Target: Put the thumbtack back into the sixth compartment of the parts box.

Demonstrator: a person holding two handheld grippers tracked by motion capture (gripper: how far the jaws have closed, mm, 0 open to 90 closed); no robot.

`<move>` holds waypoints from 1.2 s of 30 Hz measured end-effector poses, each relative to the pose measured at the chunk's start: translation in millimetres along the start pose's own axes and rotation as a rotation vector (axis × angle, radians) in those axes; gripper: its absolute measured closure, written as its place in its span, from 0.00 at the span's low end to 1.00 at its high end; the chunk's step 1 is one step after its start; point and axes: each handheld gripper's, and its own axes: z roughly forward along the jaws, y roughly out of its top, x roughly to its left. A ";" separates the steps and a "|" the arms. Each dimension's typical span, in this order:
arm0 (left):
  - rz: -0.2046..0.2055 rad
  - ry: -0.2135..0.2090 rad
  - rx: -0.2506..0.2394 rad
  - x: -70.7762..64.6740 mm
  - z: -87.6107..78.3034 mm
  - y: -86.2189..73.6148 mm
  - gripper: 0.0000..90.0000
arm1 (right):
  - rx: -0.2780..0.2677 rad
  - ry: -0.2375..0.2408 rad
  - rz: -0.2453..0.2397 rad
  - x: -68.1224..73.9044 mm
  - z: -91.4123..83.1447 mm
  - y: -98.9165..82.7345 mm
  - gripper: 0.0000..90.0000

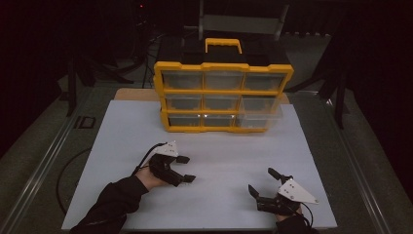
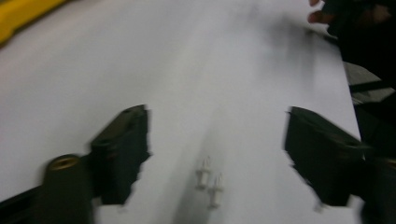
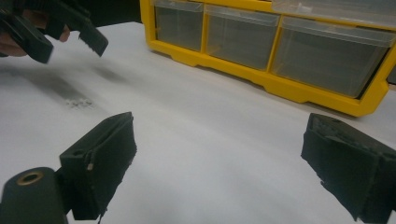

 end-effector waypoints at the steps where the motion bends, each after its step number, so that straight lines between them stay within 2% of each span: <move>1: 0.000 0.000 0.000 0.0 0.0 0.0 0.31 | 0.001 0.000 -0.001 0.2 0.1 -0.1 0.11; 3: 0.011 -0.002 0.028 -0.5 3.4 -3.2 0.40 | 0.002 0.001 -0.001 0.5 0.2 0.0 0.11; 5: 0.015 -0.008 0.043 -0.7 6.1 -4.7 0.44 | 0.003 0.000 -0.003 0.5 0.2 0.0 0.11; 6: 0.018 -0.007 0.051 -1.0 7.5 -5.5 0.51 | 0.002 0.001 -0.002 0.4 0.2 0.0 0.11; 13: 0.018 -0.005 0.101 2.1 14.8 -11.1 0.66 | 0.004 0.001 -0.002 0.7 0.2 0.0 0.11; 14: 0.015 -0.006 0.108 2.6 15.6 -11.8 0.71 | 0.003 0.001 -0.002 0.6 0.2 0.0 0.11; 17: 0.014 -0.006 0.110 3.0 16.5 -12.5 0.75 | 0.004 0.002 -0.002 0.5 0.2 -0.1 0.11; 23: 0.023 0.008 0.167 3.8 23.5 -13.7 0.81 | 0.004 0.001 -0.004 0.6 0.1 0.1 0.11; 32: 0.039 0.029 0.196 2.4 27.9 -11.9 0.94 | 0.004 0.002 -0.003 0.6 0.1 0.1 0.11; 36: 0.040 0.034 0.197 2.0 28.2 -11.6 0.95 | 0.006 0.002 -0.004 0.9 0.1 0.1 0.11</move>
